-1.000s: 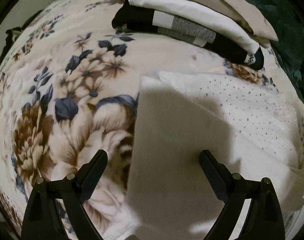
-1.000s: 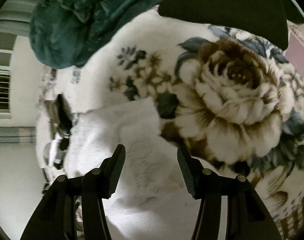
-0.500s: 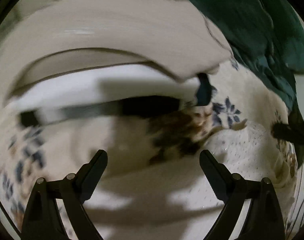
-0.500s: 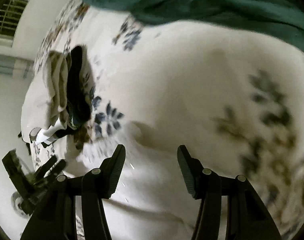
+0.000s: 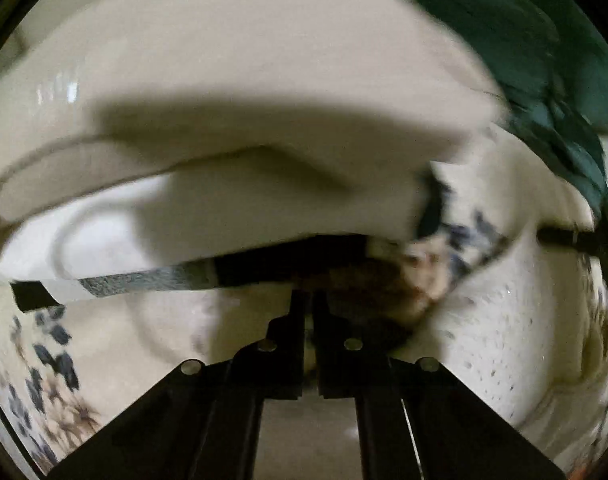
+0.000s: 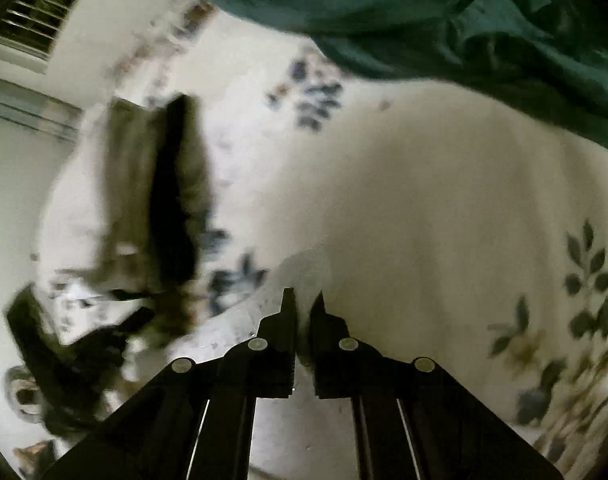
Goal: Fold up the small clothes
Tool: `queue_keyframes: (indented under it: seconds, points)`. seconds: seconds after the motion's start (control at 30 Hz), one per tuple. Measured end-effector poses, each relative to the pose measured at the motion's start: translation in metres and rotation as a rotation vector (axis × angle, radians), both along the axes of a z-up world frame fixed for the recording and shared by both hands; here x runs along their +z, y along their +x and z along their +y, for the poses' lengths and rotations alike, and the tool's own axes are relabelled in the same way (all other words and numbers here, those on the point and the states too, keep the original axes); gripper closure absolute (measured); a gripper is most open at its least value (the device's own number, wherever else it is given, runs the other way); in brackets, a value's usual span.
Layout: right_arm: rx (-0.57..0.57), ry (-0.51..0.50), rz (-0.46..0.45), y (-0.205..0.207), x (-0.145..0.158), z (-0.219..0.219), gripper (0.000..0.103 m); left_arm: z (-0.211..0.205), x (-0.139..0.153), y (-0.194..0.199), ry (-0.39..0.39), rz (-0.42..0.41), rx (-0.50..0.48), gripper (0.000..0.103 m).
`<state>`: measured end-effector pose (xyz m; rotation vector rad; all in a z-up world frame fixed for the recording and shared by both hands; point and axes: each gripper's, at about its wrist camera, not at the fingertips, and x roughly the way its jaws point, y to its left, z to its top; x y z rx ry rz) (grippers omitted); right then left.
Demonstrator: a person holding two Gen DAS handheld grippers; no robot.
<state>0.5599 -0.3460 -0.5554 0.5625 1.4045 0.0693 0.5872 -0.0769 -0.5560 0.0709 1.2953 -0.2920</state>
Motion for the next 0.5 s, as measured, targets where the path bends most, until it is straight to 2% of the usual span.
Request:
queue_keyframes:
  seconds: [0.07,0.1,0.17,0.2,0.23,0.27,0.3,0.37,0.47,0.5]
  points:
    - [0.043,-0.013,0.087,0.007,-0.016,0.004,0.096,0.011,0.004,0.002,-0.048,0.027,0.051,0.099]
    - [0.041,0.002,0.096,0.005,-0.014,0.002,0.089,0.014,0.009,-0.001,-0.069,0.026,0.058,0.099]
    - [0.006,0.035,0.056,-0.013,0.007,-0.011,0.075,0.024,0.022,-0.015,-0.104,0.029,0.060,0.096]
    - [-0.017,0.039,0.018,-0.031,0.024,-0.022,0.062,0.028,0.028,-0.024,-0.110,0.031,0.061,0.081]
    - [-0.033,0.024,-0.006,-0.047,0.040,-0.031,0.053,0.035,0.035,-0.036,-0.131,0.030,0.064,0.053]
    - [-0.051,-0.004,-0.025,-0.066,0.056,-0.041,0.050,0.041,0.040,-0.045,-0.159,0.029,0.070,0.040]
    - [-0.067,-0.024,-0.033,-0.085,0.067,-0.050,0.048,0.050,0.046,-0.059,-0.200,0.024,0.088,0.031]
    - [-0.118,-0.059,-0.006,-0.128,0.084,-0.074,0.048,0.064,0.051,-0.082,-0.230,0.040,0.125,0.031]
    - [-0.214,-0.082,0.078,-0.190,0.085,-0.099,0.047,0.083,0.044,-0.116,-0.195,0.064,0.204,0.031]
    - [-0.238,-0.083,0.103,-0.206,0.080,-0.103,0.047,0.087,0.036,-0.126,-0.158,0.091,0.218,0.031]
